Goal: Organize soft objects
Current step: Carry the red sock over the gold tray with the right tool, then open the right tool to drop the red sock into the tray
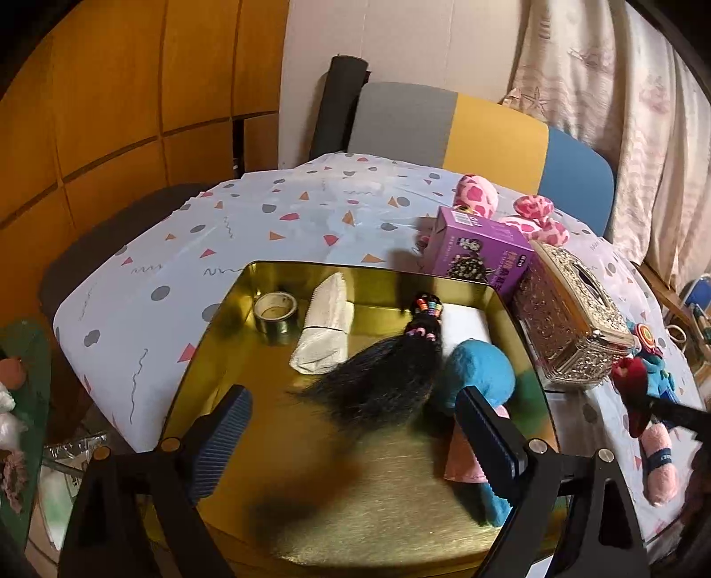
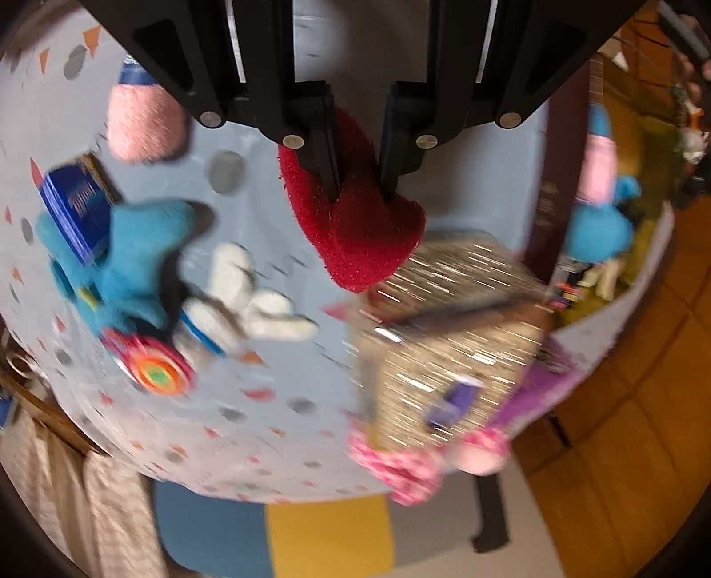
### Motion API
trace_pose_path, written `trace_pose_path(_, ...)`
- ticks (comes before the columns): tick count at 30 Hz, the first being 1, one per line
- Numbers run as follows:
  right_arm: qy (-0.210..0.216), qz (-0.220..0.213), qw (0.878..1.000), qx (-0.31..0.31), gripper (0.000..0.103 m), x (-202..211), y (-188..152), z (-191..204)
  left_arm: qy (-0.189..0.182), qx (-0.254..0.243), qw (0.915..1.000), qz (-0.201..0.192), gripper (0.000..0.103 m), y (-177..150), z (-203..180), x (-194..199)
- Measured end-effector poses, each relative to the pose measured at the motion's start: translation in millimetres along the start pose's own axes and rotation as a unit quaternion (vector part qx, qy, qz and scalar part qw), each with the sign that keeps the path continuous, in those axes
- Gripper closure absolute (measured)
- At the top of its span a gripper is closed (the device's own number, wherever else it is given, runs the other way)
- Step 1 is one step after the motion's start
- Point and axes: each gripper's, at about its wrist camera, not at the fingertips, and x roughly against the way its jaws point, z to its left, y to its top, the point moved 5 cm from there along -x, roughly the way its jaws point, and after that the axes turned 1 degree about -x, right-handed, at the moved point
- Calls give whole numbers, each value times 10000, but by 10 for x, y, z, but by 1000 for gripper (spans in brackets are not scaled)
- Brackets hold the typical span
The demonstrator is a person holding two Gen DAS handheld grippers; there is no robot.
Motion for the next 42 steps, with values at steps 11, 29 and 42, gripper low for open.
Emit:
trace_pose_path(11, 1003, -329, 9903, 902, 89, 210, 369, 1154, 118, 531, 9985, 93, 10, -38, 445, -6)
trace_pose_path(29, 1901, 78, 9747, 1172, 90, -358, 587, 2210, 189, 599, 9980, 53, 10, -53, 541, -6)
trace_pose_path(42, 1702, 545, 9786, 1021, 62, -915, 586, 2433, 179, 656, 9974, 221, 10, -121, 585, -90)
